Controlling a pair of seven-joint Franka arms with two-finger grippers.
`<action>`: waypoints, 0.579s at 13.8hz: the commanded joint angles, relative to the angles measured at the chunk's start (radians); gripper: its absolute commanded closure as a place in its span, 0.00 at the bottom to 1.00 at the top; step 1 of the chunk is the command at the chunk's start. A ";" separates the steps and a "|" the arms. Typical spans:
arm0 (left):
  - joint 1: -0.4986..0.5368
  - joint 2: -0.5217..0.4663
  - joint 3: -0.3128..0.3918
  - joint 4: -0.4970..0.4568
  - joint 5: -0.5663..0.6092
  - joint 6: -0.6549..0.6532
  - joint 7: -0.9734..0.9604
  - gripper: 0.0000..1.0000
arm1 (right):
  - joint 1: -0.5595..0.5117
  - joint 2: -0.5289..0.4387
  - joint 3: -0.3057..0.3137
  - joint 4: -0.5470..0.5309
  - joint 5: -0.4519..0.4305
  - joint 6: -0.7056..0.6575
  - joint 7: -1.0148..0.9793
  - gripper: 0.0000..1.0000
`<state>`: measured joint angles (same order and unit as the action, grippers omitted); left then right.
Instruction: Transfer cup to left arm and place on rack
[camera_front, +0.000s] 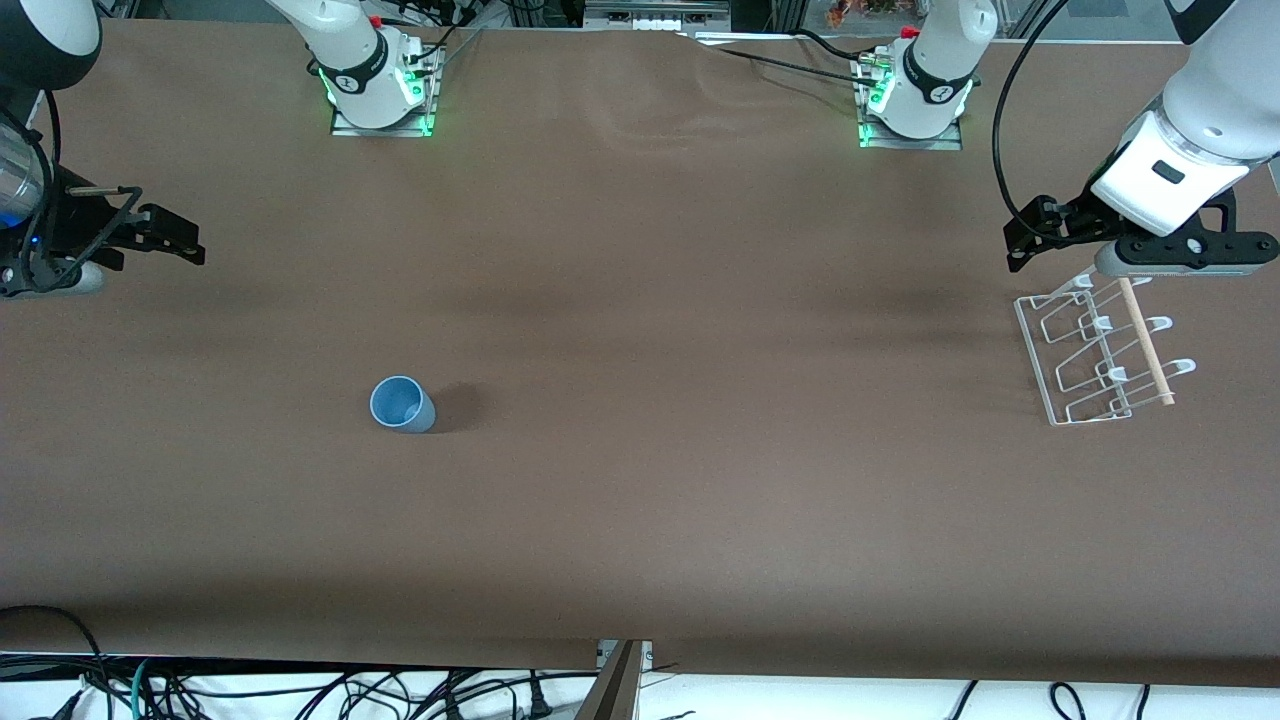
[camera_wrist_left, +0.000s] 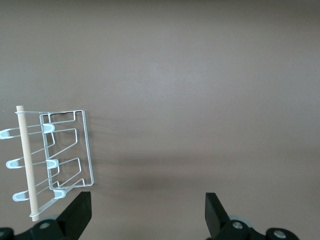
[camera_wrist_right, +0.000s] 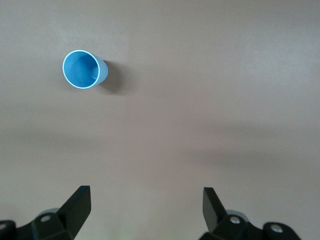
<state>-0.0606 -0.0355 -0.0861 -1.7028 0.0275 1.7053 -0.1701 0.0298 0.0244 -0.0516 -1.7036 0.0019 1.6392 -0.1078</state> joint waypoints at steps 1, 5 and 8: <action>-0.002 0.008 0.006 0.031 -0.015 -0.027 0.006 0.00 | -0.011 -0.020 0.016 -0.016 -0.014 -0.005 -0.010 0.01; -0.008 0.020 0.005 0.028 -0.018 -0.024 0.006 0.00 | -0.008 -0.001 0.018 0.019 -0.014 -0.010 -0.004 0.01; -0.018 0.061 0.003 0.031 -0.018 0.005 0.004 0.00 | -0.008 -0.001 0.019 0.016 -0.013 -0.012 0.000 0.01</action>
<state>-0.0661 -0.0154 -0.0874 -1.7011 0.0274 1.7047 -0.1701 0.0298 0.0245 -0.0438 -1.6972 0.0019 1.6402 -0.1078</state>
